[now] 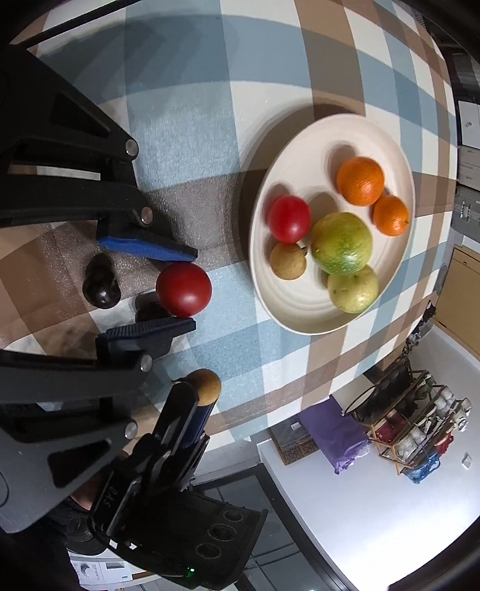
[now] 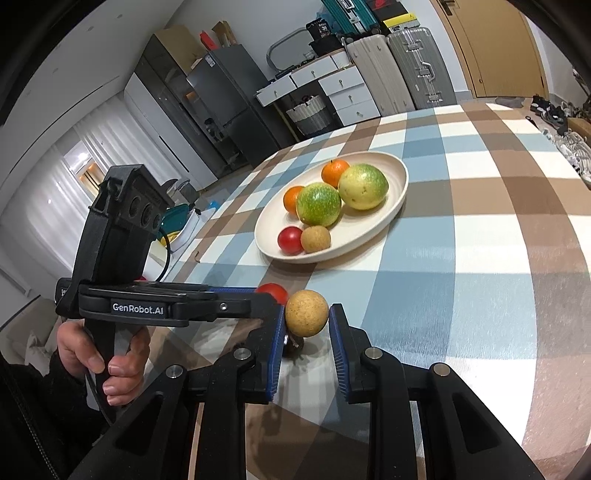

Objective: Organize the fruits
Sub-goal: 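Carry the tomato and kiwi in both tools over the plate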

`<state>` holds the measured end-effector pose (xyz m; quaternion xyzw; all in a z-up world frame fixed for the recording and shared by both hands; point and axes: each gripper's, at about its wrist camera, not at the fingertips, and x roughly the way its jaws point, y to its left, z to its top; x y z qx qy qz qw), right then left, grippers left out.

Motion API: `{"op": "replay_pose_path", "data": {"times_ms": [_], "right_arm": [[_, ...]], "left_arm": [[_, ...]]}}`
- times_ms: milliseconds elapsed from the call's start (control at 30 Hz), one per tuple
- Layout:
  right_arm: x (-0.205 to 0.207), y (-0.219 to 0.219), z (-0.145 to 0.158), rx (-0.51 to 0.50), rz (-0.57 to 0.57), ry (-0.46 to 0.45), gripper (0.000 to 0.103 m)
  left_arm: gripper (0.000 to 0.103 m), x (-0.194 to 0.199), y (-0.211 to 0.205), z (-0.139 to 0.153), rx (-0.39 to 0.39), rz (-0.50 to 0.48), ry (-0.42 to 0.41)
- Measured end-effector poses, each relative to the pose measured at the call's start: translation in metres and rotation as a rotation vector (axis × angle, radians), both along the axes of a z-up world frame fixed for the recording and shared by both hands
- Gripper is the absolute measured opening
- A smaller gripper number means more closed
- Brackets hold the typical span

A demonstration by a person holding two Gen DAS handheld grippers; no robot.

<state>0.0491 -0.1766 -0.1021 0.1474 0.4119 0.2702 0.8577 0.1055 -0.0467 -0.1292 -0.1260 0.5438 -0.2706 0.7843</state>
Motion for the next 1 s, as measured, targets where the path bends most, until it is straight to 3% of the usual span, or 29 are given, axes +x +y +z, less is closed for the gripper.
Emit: {"op": "replay_pose_path", "data": {"times_ms": [533,1000], "right_arm": [[0.035,0.025,0.021,0.022,0.031,-0.041,0.024],[0.074,0.029,0.022,0.016,0.019,-0.016,0.024]], "left_arm": [[0.028,0.014,0.034,0.039,-0.022,0.066,-0.07],[0.028,0.054,0.048,0.04,-0.009,0.118,-0.065]]}}
